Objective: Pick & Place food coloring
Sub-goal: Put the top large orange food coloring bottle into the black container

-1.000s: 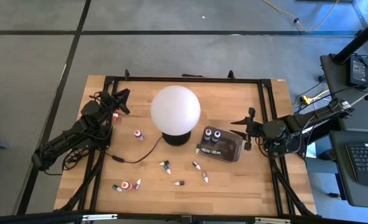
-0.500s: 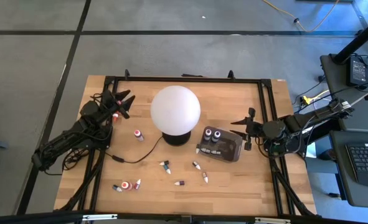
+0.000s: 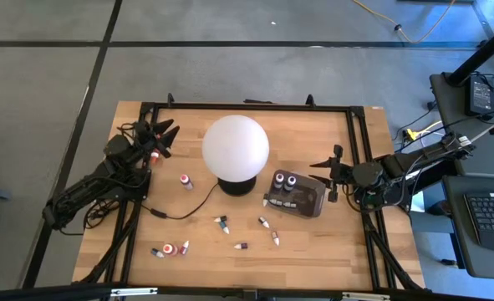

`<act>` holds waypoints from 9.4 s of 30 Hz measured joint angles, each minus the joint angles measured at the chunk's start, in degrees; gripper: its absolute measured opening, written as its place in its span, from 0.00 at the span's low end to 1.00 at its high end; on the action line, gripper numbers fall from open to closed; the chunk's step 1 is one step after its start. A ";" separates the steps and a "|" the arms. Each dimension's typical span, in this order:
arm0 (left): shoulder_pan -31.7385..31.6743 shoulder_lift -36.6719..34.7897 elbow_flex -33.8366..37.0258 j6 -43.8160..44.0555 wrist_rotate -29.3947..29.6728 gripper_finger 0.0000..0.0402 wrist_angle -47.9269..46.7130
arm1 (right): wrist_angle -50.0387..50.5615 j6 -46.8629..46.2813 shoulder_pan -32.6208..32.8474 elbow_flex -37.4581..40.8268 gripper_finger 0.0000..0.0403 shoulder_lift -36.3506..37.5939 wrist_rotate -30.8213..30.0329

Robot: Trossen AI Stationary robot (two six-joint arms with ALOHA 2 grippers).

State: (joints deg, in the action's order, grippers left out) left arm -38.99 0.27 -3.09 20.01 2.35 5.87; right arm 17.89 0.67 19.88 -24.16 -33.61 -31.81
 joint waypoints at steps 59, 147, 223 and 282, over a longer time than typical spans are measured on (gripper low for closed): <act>-0.76 77.42 -33.41 30.43 14.60 0.54 -64.97 | -2.16 2.62 0.00 -0.02 0.38 0.00 0.15; 27.80 46.10 -50.93 2.04 51.39 0.30 -45.14 | -1.93 3.02 0.00 -0.04 0.38 -0.02 0.42; 69.18 101.88 -50.98 -165.30 38.54 0.35 36.00 | -28.84 -30.12 0.02 7.24 0.38 -13.35 12.49; 64.23 114.90 -50.98 -177.37 31.21 0.35 37.52 | -32.99 9.82 -0.17 -10.27 0.38 -41.40 20.79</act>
State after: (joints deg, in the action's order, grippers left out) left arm 25.23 115.17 -54.06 -157.36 33.57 43.39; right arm -15.10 10.49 19.70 -34.44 -75.00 -11.03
